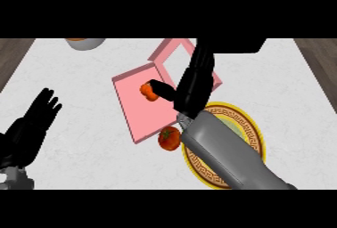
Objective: Pick the squash from the plate and place it in the cardboard box
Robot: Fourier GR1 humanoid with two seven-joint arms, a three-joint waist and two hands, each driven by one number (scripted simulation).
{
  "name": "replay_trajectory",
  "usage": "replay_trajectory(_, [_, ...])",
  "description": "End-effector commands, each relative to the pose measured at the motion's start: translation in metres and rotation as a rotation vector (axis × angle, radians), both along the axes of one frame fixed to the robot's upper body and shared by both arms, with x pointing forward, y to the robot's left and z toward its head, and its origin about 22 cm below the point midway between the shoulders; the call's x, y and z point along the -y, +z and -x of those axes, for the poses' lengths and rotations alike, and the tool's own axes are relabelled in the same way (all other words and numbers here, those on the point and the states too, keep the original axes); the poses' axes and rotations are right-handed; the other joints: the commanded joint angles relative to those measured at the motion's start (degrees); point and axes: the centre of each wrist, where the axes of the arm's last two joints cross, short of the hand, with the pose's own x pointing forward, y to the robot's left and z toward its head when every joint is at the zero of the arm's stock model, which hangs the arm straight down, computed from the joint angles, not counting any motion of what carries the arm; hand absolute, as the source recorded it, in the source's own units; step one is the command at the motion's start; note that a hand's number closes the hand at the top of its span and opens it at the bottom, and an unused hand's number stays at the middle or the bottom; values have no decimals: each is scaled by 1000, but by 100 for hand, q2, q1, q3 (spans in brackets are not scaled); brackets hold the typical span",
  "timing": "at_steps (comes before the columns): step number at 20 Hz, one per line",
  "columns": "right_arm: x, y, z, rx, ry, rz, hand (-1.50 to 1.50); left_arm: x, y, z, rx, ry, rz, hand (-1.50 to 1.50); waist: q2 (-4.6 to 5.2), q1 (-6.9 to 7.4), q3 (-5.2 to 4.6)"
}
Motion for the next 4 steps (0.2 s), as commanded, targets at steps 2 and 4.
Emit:
replay_trajectory(2, [4, 3, 35, -42, -70, -130, -150, 0, -3, -1, 4, 0, 9, 0, 32, -78, -2])
replay_trajectory(4, [-1, 7, 49, -47, -59, -141, -150, 5, 4, -2, -7, 0, 1, 0, 33, -17, -1])
